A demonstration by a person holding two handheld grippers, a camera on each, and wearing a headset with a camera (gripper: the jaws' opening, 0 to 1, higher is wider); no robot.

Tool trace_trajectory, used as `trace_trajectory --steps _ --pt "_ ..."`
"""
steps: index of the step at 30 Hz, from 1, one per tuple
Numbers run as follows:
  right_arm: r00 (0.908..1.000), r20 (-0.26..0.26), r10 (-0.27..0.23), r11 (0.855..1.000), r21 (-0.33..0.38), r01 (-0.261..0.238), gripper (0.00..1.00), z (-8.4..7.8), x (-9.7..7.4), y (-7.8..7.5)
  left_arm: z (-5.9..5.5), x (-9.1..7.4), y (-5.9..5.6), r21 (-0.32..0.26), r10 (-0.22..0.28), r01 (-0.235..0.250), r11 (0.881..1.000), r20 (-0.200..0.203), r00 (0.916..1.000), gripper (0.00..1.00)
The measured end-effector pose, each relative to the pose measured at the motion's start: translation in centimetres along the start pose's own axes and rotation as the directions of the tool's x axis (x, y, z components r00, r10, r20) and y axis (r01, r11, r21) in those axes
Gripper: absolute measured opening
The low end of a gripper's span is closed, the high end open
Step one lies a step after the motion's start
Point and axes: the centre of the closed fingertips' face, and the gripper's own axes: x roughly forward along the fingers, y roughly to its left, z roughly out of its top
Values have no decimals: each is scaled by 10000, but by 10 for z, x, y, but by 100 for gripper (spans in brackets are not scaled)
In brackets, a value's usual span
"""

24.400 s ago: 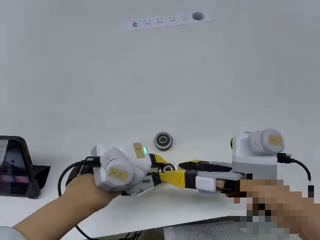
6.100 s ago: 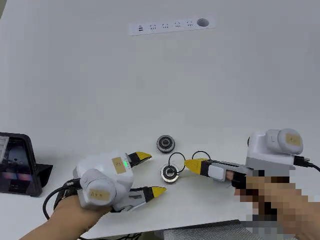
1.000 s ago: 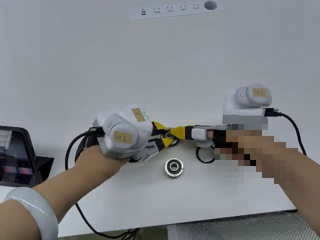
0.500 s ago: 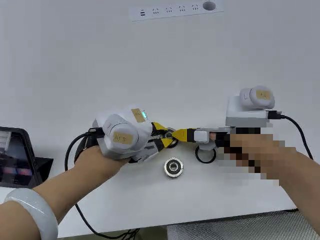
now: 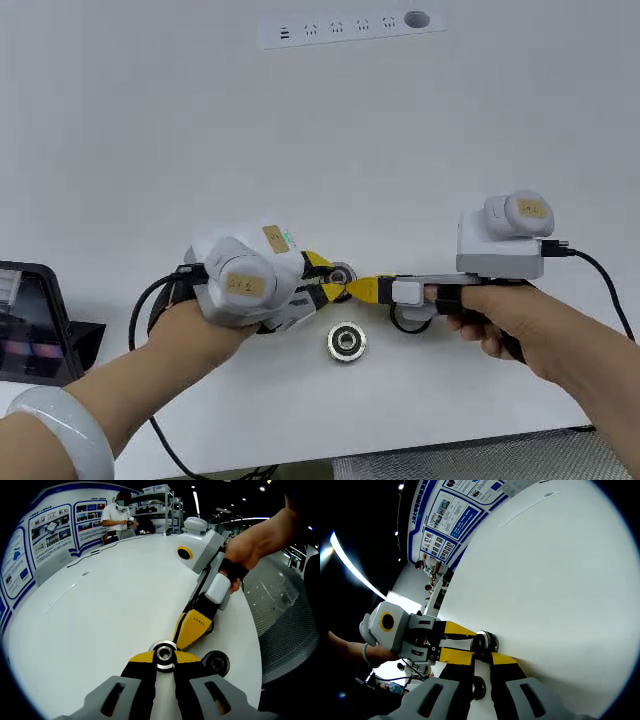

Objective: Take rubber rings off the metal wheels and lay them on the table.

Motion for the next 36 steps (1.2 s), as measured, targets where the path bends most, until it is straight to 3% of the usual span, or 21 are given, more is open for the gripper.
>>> trace_trajectory --steps 5,17,36 --pt "9995 298 -88 9999 60 87 11 5 -2 -2 0 0 0 11 2 -2 10000 3 10000 13" --pt "9987 404 -296 9994 -172 304 2 10 -2 -6 0 1 0 11 0 0 10000 16 10000 13" --pt "9989 417 -199 9986 -480 219 2 11 1 3 0 1 0 40 -18 18 10000 12 10000 13"
